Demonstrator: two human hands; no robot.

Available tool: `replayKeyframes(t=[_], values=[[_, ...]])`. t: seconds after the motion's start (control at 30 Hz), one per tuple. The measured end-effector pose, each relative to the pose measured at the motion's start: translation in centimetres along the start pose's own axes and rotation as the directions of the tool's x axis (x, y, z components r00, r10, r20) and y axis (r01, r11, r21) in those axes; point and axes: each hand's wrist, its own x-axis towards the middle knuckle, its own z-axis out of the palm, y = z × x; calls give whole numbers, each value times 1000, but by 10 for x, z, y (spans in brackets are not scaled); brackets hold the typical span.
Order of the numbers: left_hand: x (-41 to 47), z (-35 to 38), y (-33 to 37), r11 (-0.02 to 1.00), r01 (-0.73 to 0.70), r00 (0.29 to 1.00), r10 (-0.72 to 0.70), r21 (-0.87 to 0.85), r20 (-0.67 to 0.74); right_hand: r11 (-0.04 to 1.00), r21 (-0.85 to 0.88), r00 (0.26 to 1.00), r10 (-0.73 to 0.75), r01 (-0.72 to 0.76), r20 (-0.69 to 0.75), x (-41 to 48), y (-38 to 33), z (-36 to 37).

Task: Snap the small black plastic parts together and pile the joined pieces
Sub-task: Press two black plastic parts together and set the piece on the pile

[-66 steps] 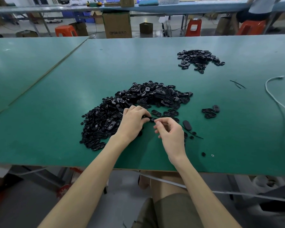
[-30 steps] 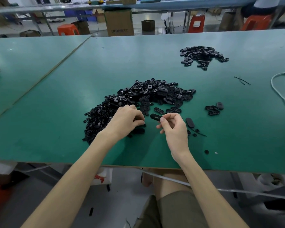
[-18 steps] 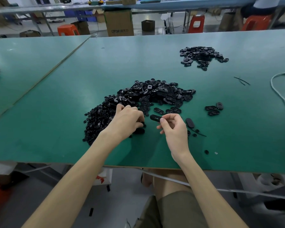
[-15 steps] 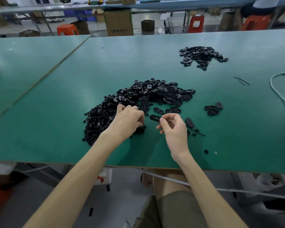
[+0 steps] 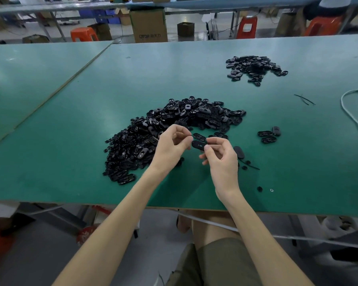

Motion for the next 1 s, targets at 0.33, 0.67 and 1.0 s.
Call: replayKeyframes(t=[0.33,0.67,1.0], values=[[1,32,-14,999,-37,989,32,-34,-141,999,52,998,4,-1,-69,1,1,-2],[0,25,-23,971,-35,985,-6,-235,-174,998,59,997,25,-20,-70,2,6,-1],[-3,28,-21,974,-83,990,57,-209,-130,996,87,996,40,-33,-85,3,6,-1]])
